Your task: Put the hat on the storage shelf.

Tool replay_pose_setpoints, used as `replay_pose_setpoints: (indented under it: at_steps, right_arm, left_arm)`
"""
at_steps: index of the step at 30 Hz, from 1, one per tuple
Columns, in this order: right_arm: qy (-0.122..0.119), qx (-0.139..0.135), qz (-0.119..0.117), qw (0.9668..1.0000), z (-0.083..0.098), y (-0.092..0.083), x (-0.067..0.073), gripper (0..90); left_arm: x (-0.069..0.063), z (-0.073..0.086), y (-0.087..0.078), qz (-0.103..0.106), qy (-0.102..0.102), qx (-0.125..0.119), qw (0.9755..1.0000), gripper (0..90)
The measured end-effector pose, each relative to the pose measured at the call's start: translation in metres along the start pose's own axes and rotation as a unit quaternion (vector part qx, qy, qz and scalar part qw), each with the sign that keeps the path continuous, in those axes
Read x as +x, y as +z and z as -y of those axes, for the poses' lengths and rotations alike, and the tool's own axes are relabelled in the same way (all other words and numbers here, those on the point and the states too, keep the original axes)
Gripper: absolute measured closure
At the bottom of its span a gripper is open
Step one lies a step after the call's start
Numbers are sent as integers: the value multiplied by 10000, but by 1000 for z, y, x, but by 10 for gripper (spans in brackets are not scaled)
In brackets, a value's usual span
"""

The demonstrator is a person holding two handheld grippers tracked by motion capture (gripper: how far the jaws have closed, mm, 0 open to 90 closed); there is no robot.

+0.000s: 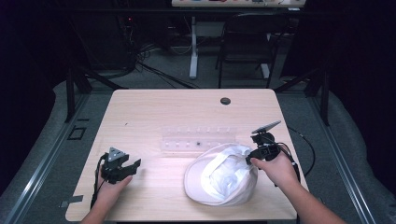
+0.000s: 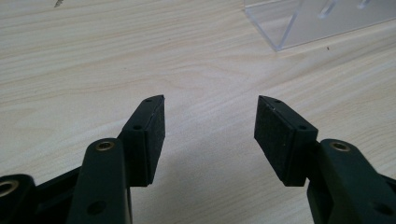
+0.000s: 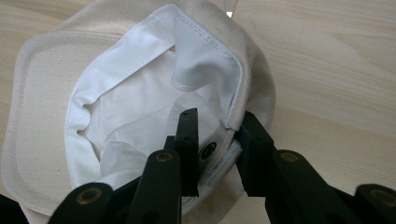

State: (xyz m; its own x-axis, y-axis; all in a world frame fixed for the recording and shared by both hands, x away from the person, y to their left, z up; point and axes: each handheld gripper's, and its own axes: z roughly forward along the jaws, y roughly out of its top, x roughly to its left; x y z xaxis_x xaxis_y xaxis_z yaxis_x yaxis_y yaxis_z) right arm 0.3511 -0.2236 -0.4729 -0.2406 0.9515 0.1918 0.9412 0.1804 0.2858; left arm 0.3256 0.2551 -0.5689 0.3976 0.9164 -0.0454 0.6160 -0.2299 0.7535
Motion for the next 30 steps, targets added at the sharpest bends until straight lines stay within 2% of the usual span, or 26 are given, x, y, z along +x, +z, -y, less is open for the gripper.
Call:
replay_pose_setpoints:
  at_steps: [5, 7, 9, 12, 14, 15, 19, 20, 27, 28, 30]
  right_arm:
    - [26, 46, 64, 10000, -3, 0, 4, 739]
    - [-68, 179, 136, 9997, -6, -2, 4, 740]
    - [31, 149, 172, 9997, -6, -1, 6, 744]
    - [-70, 370, 239, 9990, -9, -4, 6, 747]
    - [28, 303, 265, 9992, -9, -4, 8, 747]
    - [-80, 432, 319, 9985, -11, -7, 7, 748]
    - [-1, 565, 360, 9978, -14, -8, 9, 751]
    - [59, 516, 389, 9979, -14, -8, 10, 751]
    - [-25, 768, 549, 9955, -18, -12, 10, 755]
    - [25, 702, 568, 9959, -18, -12, 11, 755]
    - [13, 811, 611, 9948, -21, -15, 12, 755]
  left_arm:
    - [0, 0, 0, 4, -1, 3, 10000, 437]
    - [0, 0, 0, 3, -2, -4, 10000, 437]
    - [0, 0, 0, 0, -4, -3, 10000, 436]
    - [1, 0, 0, -8, -18, 1, 10000, 437]
    - [0, 0, 0, -7, -18, 0, 10000, 437]
    - [1, 0, 0, -7, -16, -2, 10000, 436]
    - [1, 0, 0, -7, -14, -4, 10000, 436]
    - [1, 0, 0, -5, -13, -4, 10000, 437]
    - [1, 0, 0, -5, -3, 4, 10000, 437]
    - [0, 0, 0, -5, -6, 8, 10000, 437]
    - [0, 0, 0, -3, 5, 9, 10000, 436]
